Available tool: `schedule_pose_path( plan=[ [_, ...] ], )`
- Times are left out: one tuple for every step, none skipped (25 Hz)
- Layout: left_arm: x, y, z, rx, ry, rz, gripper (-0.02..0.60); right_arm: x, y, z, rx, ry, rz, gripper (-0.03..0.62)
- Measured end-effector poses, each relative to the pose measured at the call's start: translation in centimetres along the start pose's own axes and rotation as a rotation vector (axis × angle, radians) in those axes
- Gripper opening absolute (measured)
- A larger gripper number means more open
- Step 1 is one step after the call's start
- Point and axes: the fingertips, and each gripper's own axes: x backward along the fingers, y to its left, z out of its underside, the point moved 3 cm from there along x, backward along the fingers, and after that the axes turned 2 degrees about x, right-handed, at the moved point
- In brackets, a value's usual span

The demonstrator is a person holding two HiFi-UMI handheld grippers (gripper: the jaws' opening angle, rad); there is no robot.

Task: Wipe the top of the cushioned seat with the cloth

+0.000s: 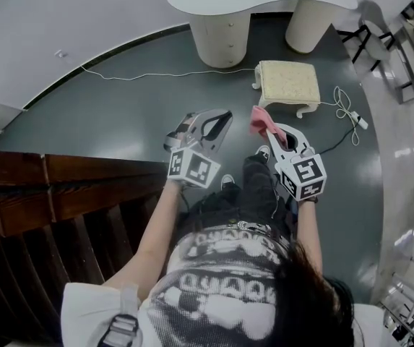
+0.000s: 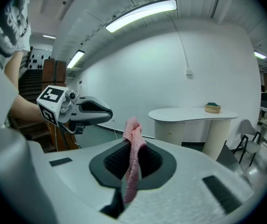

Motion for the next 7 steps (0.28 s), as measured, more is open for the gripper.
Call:
schedule_pose_path(
  plan=[
    [-0.04,0.01,-0.05,0.0,0.001,-0.001,0.012,0.03,-0.04,-0.05,0.0,0.0,-0.002,0.009],
    [-0.1,0.01,-0.11,0.0,0.001,-0.001,0.012,0.06,-0.09,-0.1,0.0,-0.001,-0.003,0.009],
    [-0.16,0.02,-0.17,-0.001,0.0,-0.002,0.012,0.1,-0.14,-0.11,-0.001,-0.001,-0.003,0.009],
    [-0.23,0.04,-0.23,-0.001,-0.001,-0.002,0.012,0.13,-0.19,-0.1,-0.002,-0.001,-0.003,0.009],
    [-0.28,0.06,-0.28,-0.001,-0.002,-0.002,0.012,0.14,-0.23,-0.07,-0.002,-0.001,-0.003,0.009],
    [-0.34,0.08,-0.32,-0.002,-0.004,-0.003,0.012,0.14,-0.27,-0.03,-0.002,-0.001,-0.003,0.009],
    [-0.39,0.11,-0.36,-0.003,-0.005,-0.003,0.012,0.14,-0.3,0.01,-0.003,-0.001,-0.003,0.009]
  ],
)
